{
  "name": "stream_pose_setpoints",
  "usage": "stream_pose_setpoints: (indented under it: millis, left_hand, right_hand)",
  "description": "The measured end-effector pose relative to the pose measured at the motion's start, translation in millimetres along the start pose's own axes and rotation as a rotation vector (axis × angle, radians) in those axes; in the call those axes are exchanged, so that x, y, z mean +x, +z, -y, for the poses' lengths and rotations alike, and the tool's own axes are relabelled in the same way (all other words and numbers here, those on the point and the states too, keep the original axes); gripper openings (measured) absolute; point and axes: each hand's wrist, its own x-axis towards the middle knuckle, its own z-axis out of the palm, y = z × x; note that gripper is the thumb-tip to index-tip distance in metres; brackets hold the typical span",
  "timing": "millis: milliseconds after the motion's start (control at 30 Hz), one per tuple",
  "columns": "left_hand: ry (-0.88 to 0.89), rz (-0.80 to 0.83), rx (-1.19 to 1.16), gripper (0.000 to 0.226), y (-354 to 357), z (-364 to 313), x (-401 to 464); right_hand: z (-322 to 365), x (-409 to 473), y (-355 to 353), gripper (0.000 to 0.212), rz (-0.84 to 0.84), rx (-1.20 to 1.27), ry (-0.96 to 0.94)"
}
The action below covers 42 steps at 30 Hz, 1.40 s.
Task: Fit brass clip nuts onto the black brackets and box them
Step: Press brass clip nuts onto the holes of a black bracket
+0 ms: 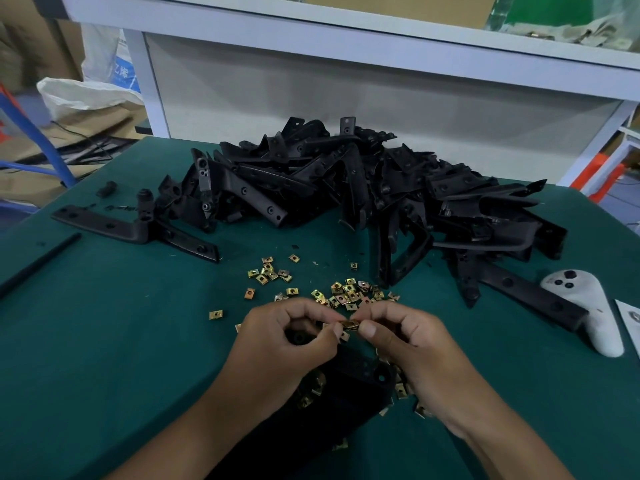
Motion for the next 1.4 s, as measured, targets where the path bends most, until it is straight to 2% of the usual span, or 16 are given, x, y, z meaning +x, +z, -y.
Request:
stream_pose_setpoints:
  millis: [133, 367, 467, 533, 667, 733, 800, 1000, 1133, 1233, 1300, 1400]
  left_hand:
    - [0.005, 0.027, -0.028, 0.007, -2.9, -1.0, 1.7]
    - [-0.052, 0.082, -0.119, 0.007, -4.1, -2.9, 0.8]
    - [-0.039, 0.052, -0.086, 0.017, -0.8, -2.8, -0.2]
    - [-0.026, 0.014, -0.061, 0.021, 0.7, -2.0, -1.4]
    - [0.019, -0.055, -0.003, 0.019, 3.6, -0.3, -2.7]
    - [0.022, -0.081, -0.001, 0.004, 4.0, 1.8, -2.2]
    - [0.026, -0.095, 0.012, 0.017, 4.0, 4.9, -3.0]
    - [0.033, -0.12, 0.011, 0.02, 5.2, 7.2, -4.6]
    - [0.026, -0.127, 0.038, 0.006, 3.0, 4.7, -2.3]
    - [0.02, -0.089, 0.0, 0.016, 2.8, 3.6, -2.1]
    - [0.007, -0.056, -0.031, 0.014, 2.8, 1.5, -2.9]
    - [-0.019, -0.061, -0.111, 0.018, -1.0, 2.0, -0.7]
  right_hand:
    - [-1.3, -0.3, -0.1, 0.017, 0.009, -0.065, -0.052]
    - [-3.8, -1.3, -0.6, 0.014, 0.077, 0.003, -0.028]
    - [-4.9, -1.3, 1.0, 0.013, 0.026, -0.003, -0.018]
    - [-6.7, 0.1, 3.4, 0.02, -0.045, -0.018, -0.019]
    - [-8.2, 0.6, 5.7, 0.019, -0.185, -0.114, -0.133]
    - [-7.1, -0.5, 8.3, 0.025, -0.194, -0.127, -0.194]
    - [-8.7, -0.8, 10.1, 0.033, -0.21, -0.127, -0.219]
    - [-14.1, -2.3, 15.1, 0.029, -0.251, -0.25, -0.291]
    - [-13.9, -1.7, 15.7, 0.019, -0.256, -0.389, -0.309]
    - [-12.4, -2.4, 13.4, 0.014, -0.248, -0.427, -0.352]
    - [-13.6, -2.1, 11.0, 0.011, -0.235, -0.412, -0.352]
    - [-12.4, -0.7, 4.4, 0.022, -0.238, -0.275, -0.256]
